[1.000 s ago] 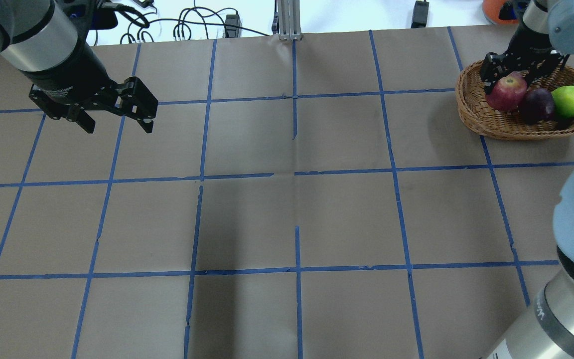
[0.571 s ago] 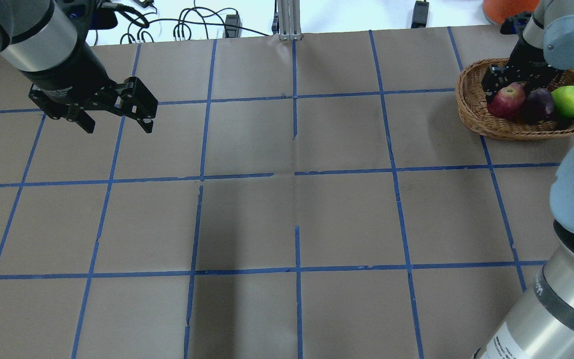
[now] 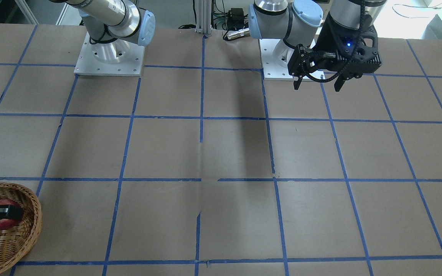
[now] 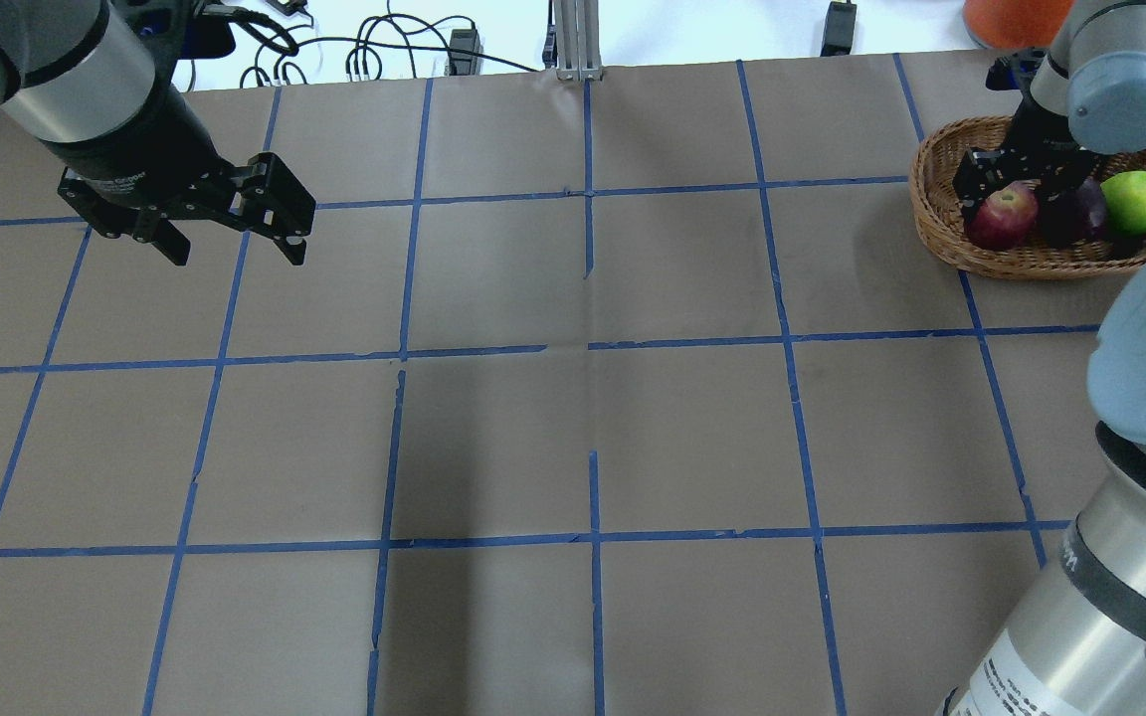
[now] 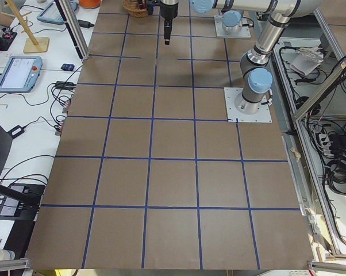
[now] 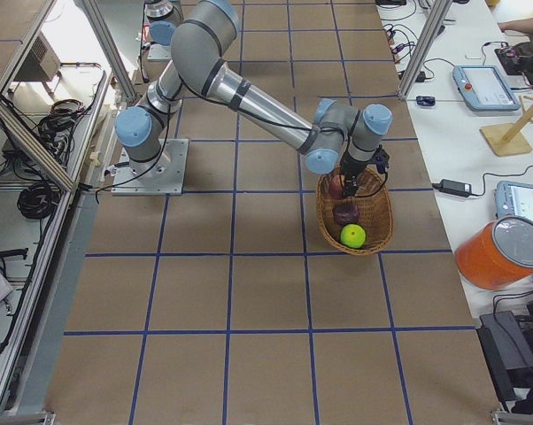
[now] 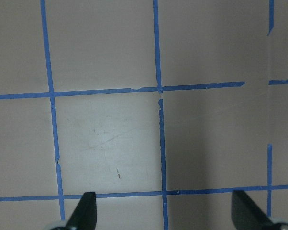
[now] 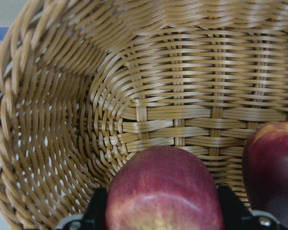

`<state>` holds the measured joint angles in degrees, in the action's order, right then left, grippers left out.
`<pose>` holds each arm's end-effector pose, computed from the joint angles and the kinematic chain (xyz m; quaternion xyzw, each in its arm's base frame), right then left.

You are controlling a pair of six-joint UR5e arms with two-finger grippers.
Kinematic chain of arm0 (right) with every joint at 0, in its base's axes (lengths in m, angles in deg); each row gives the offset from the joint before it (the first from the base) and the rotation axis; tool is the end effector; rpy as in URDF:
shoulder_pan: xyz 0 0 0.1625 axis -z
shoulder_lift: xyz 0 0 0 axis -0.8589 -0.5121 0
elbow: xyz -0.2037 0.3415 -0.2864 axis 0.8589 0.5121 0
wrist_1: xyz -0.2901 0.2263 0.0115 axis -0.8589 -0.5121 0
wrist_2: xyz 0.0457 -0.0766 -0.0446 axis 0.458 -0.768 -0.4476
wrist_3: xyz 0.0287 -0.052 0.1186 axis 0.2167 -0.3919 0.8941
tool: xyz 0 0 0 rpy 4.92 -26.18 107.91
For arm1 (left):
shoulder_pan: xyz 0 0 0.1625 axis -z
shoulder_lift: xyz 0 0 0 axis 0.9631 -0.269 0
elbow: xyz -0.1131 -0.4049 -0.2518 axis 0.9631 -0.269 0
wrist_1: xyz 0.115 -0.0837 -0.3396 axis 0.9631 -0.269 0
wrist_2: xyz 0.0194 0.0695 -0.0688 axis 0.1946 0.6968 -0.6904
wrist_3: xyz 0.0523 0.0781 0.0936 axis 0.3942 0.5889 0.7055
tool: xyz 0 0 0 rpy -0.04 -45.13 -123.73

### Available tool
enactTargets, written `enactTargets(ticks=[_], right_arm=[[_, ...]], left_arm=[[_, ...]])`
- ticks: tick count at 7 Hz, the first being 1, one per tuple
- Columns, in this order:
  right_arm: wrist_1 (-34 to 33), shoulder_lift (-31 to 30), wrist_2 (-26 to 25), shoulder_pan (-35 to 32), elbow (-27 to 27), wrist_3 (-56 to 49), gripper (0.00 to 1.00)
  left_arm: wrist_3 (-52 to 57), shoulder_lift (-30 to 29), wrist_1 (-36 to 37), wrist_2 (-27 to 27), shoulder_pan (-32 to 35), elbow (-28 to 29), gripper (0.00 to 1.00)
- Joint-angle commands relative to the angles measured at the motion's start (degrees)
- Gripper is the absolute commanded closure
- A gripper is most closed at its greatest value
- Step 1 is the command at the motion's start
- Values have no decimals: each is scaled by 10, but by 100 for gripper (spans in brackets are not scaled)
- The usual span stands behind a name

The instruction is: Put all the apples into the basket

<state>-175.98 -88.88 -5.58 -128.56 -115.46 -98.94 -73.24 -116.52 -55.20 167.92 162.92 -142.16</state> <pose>-0.1308 -0.6947 0.2724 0.0002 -0.9985 -0.0472 0.0265 -0.1210 -0.4137 0.5408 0.0197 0.9996 -0.0212 0.0071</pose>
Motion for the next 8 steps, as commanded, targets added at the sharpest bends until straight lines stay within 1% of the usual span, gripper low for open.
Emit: enactTargets(ticks=[1, 2, 3, 4, 5, 6, 7, 8], right_arm=[[10, -2, -3, 1, 1, -1, 0], [20, -10, -3, 1, 6, -2, 0], [48, -35, -6, -1, 8, -2, 0], [100, -83, -2, -4, 3, 0, 0], [138, -144, 6, -10, 0, 12, 0], [184, -190, 16, -38, 0, 33, 0], [241, -225, 12, -87, 0, 128, 0], [283, -258, 13, -137, -1, 222, 0]], left_arm=[[0, 0, -1, 0, 0, 0, 0], [0, 0, 0, 0, 0, 0, 0], [-1, 1, 0, 0, 0, 0, 0], [0, 0, 0, -1, 0, 0, 0], [0, 0, 0, -1, 0, 0, 0], [0, 1, 0, 0, 0, 0, 0], [0, 1, -1, 0, 0, 0, 0], [0, 0, -1, 0, 0, 0, 0]])
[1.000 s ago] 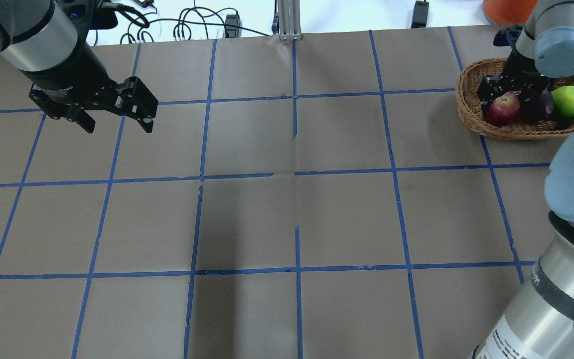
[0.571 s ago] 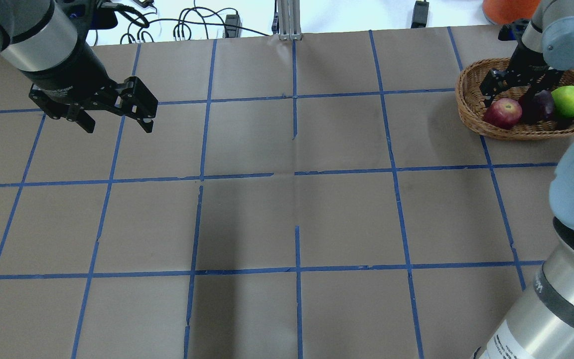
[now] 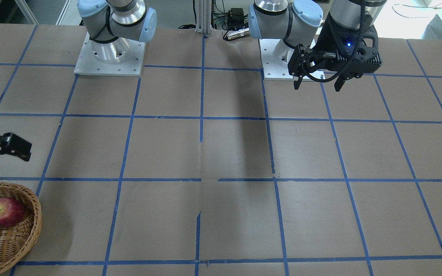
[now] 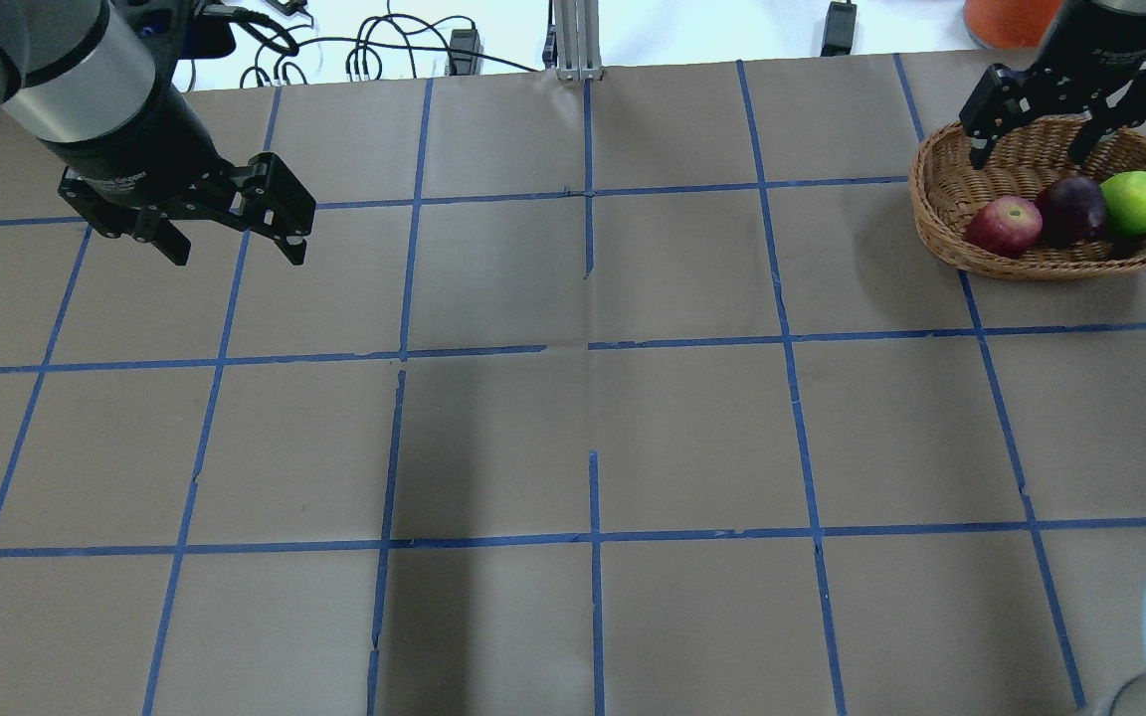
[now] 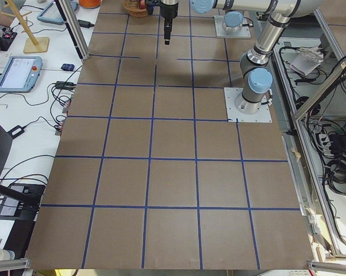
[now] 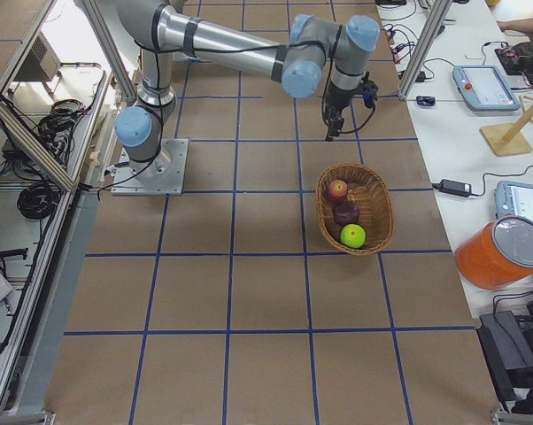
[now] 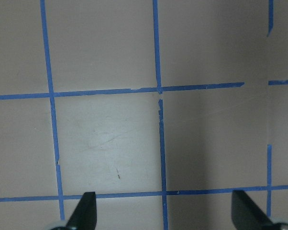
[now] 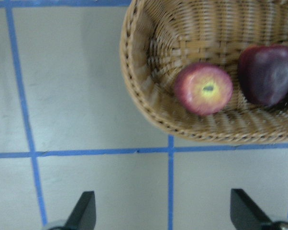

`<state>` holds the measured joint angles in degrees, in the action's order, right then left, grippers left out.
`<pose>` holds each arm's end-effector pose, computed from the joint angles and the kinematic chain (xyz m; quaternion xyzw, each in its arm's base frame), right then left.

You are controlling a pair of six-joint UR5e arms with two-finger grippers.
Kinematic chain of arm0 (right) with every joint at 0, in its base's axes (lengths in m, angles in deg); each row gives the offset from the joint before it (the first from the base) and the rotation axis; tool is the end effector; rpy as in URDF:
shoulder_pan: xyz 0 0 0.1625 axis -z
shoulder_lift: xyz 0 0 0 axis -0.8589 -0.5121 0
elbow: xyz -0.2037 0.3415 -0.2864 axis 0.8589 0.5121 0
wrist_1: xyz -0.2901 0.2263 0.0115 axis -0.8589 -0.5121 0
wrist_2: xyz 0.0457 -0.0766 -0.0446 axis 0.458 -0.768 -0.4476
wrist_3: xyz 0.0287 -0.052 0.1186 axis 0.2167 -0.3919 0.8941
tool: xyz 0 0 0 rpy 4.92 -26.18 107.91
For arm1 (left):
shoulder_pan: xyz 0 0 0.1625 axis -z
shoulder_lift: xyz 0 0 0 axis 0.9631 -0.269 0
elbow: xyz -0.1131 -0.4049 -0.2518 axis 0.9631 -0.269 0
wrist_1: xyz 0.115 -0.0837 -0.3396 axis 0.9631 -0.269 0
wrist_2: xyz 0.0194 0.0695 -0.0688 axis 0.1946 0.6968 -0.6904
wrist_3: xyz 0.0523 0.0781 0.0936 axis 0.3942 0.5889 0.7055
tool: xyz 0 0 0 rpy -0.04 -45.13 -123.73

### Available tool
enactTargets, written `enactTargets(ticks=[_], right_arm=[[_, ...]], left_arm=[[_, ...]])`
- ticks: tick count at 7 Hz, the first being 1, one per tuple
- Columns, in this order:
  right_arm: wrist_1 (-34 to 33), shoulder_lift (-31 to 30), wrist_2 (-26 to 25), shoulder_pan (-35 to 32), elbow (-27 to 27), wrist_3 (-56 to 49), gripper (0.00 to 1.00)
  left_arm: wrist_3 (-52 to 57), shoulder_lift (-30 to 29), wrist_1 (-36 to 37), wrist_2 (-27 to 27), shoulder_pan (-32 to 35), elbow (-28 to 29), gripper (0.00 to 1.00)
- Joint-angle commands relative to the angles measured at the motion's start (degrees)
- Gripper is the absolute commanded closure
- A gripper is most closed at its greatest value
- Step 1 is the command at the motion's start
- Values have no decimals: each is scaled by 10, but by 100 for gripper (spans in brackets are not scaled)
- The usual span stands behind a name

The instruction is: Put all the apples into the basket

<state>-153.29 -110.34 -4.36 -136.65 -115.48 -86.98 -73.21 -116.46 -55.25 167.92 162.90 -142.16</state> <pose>0.0006 -0.5739 0.4746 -0.0335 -0.9979 -0.0507 0.0218 -0.1209 -0.4132 0.5412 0.0198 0.9996 -0.0213 0.0071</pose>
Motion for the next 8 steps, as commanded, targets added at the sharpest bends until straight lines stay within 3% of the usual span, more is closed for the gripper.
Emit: enactTargets(ticks=[1, 3, 5, 8], right_arm=[[59, -65, 1, -91, -4, 167, 0], [60, -132, 10, -112, -60, 176, 0], [53, -171, 63, -108, -124, 151, 0], [60, -186, 46, -111, -117, 138, 0]], left_arm=[[0, 0, 0, 0, 0, 0, 0], [0, 0, 1, 0, 0, 0, 0], [0, -1, 1, -1, 0, -1, 0], [0, -1, 1, -1, 0, 1, 0]])
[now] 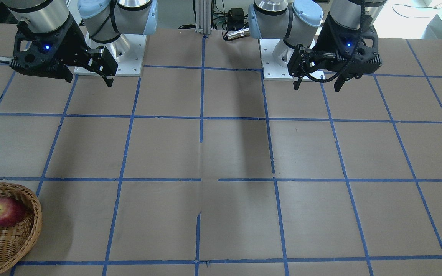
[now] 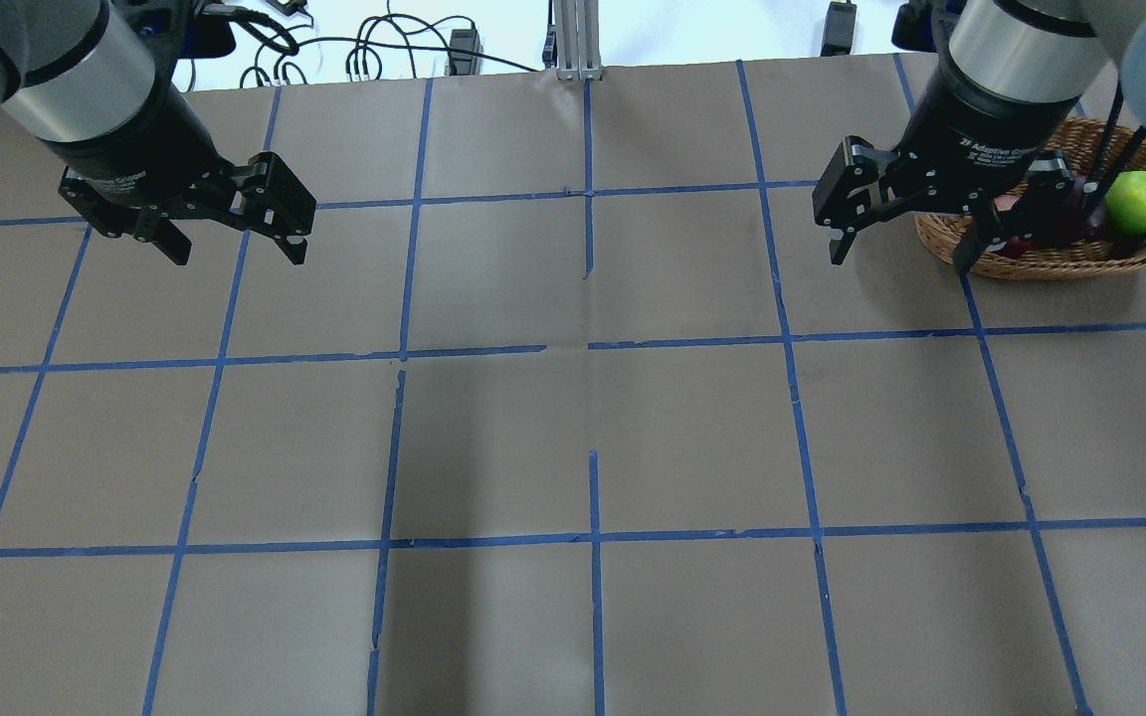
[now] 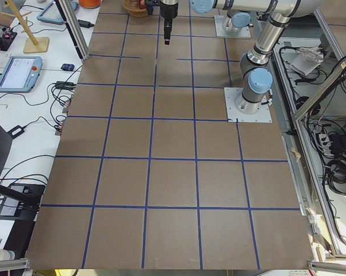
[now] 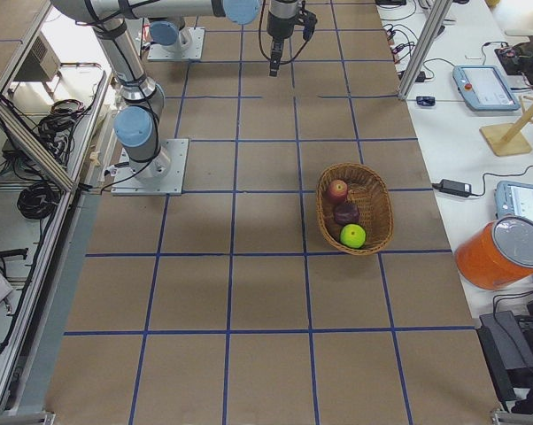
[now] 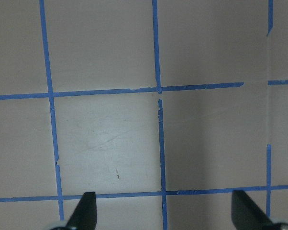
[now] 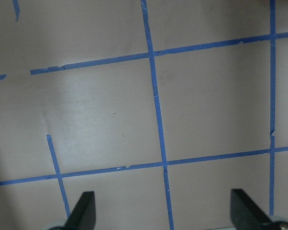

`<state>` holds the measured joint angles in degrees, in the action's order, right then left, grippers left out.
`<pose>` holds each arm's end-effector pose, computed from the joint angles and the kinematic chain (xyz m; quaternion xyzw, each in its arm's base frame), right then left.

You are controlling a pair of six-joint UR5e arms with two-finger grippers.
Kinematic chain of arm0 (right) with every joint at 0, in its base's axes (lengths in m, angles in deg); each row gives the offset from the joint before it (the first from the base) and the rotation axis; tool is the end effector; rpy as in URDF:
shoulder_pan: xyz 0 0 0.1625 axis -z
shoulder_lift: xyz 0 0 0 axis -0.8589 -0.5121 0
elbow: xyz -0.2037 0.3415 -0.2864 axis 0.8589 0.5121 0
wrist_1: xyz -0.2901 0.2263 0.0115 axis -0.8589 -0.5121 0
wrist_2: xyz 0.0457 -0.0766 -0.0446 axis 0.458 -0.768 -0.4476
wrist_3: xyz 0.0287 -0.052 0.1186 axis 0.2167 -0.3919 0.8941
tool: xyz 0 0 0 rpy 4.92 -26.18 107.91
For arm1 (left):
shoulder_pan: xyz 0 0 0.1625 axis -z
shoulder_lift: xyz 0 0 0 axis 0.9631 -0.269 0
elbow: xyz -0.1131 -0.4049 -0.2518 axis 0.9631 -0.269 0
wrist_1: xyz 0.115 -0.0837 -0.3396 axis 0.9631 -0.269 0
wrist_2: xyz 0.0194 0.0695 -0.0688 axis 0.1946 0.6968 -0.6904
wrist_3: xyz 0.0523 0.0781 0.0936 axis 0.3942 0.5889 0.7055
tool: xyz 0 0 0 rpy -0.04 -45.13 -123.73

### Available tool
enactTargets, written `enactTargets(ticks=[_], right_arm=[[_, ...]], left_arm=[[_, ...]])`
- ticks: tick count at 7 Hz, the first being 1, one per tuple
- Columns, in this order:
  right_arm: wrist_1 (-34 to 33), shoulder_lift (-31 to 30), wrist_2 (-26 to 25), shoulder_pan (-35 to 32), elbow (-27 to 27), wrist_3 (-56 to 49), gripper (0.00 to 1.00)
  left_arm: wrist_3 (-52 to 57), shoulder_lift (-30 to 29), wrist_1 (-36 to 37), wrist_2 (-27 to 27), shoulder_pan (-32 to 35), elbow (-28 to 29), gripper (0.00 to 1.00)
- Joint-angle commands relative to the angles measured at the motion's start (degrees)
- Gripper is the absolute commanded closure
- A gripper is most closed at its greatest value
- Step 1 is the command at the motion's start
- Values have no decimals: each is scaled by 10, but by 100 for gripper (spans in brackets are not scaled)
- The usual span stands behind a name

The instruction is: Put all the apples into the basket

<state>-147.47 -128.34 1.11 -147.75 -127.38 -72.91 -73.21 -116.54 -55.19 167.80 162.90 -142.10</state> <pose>0.1275 -0.4119 0.5285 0.0616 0.9970 0.0440 0.0154 -0.1211 -0.4140 0.5412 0.0198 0.9995 -0.0217 0.0061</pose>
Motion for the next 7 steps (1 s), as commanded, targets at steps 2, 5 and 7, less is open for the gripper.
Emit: enactTargets(ticks=[2, 5, 7], right_arm=[[1, -15, -10, 1, 2, -3, 0], [13, -15, -7, 3, 3, -3, 0], [13, -17, -9, 3, 3, -4, 0]], left_arm=[[0, 0, 0, 1, 0, 0, 0], [0, 0, 0, 0, 0, 0, 0], [0, 0, 0, 0, 1, 0, 0]])
